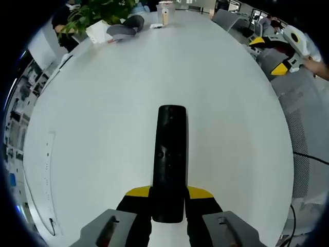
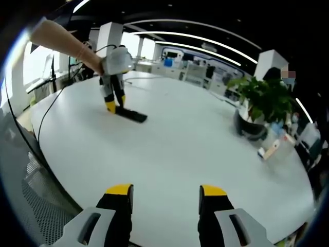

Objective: Press the specified remote control buttons in sequence, fully releasing each button before pressing the next.

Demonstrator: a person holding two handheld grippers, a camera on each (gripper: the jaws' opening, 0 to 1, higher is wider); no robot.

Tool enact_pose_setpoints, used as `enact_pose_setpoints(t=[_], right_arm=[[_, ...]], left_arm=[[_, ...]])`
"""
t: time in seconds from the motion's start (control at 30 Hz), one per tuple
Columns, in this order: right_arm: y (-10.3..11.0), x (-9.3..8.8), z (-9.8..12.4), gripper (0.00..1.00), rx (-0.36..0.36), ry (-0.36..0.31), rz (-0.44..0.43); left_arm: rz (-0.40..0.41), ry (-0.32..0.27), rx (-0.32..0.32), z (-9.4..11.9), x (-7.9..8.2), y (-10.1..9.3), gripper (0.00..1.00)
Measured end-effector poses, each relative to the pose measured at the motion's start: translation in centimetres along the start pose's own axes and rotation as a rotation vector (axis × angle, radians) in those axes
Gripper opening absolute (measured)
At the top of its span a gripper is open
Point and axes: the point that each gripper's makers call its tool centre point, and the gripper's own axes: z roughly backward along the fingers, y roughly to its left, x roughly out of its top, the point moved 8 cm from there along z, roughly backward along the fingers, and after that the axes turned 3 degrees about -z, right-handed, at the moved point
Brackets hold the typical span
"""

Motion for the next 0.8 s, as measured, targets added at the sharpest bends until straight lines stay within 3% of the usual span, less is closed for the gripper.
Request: enact_pose_setpoints(t=[0.8], right_arm=[[0.4, -0.1, -0.1, 0.47, 0.028, 0.007, 0.001]], left_arm=[[-0.011, 0.035, -0.003, 0.0, -0.1, -1.9, 0.23]])
